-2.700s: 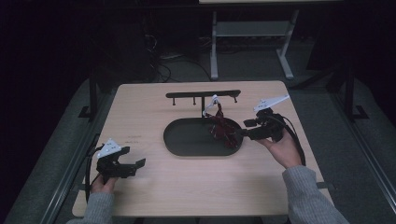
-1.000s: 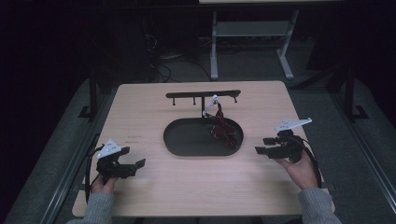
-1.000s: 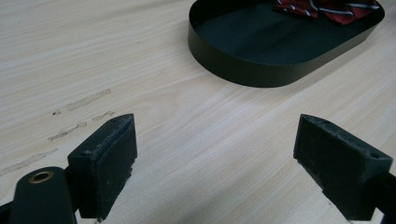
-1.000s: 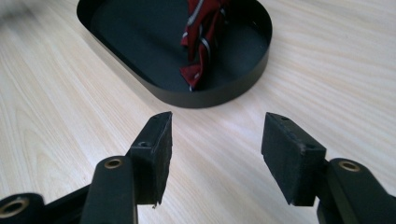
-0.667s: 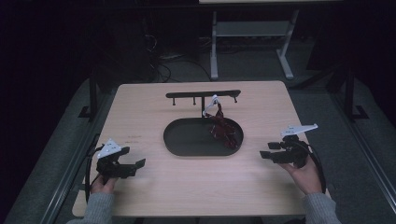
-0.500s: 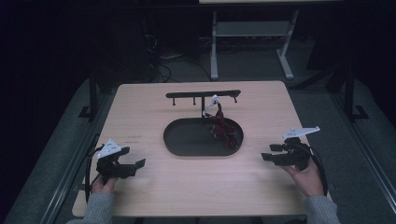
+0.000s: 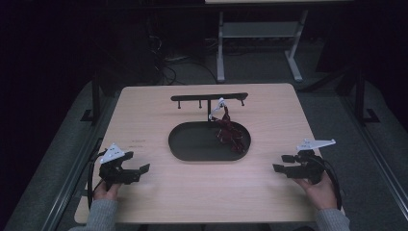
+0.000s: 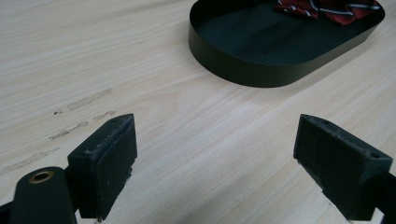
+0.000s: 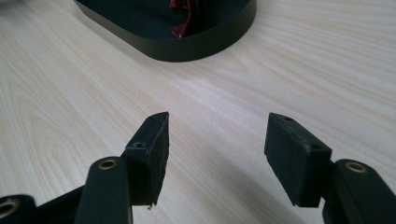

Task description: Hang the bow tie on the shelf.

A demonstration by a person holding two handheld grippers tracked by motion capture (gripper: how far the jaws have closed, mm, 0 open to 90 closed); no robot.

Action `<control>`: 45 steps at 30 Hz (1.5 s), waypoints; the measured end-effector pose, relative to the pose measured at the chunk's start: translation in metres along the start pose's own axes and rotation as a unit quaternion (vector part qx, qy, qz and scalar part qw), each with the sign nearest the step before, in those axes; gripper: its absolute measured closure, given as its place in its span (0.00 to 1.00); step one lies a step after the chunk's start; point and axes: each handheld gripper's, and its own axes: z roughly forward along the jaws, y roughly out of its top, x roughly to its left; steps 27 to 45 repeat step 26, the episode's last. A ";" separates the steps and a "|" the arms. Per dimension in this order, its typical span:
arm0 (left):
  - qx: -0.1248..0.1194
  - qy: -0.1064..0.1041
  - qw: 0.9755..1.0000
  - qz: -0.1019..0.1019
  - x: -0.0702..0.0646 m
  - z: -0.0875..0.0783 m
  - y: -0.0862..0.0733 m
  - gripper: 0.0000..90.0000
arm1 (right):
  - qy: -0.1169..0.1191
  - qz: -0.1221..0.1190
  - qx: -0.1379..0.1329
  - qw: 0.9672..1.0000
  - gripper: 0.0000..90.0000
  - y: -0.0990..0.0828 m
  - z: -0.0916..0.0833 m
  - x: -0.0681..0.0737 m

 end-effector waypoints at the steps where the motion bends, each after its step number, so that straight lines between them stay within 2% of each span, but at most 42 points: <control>1: 0.000 0.000 1.000 0.001 0.000 0.000 0.000 0.14 | 0.000 0.001 -0.001 1.000 0.44 -0.002 -0.001 -0.001; 8: 0.001 0.000 1.000 0.001 0.000 0.000 0.000 0.14 | -0.002 0.009 -0.008 1.000 0.43 -0.014 -0.004 0.001; 22: 0.001 0.000 1.000 0.002 0.000 0.001 0.000 0.14 | -0.010 0.006 -0.027 1.000 0.41 -0.023 -0.010 0.007; 45: 0.002 0.001 1.000 0.004 -0.001 0.000 0.001 0.15 | -0.010 0.001 -0.031 0.999 0.40 -0.023 -0.010 0.008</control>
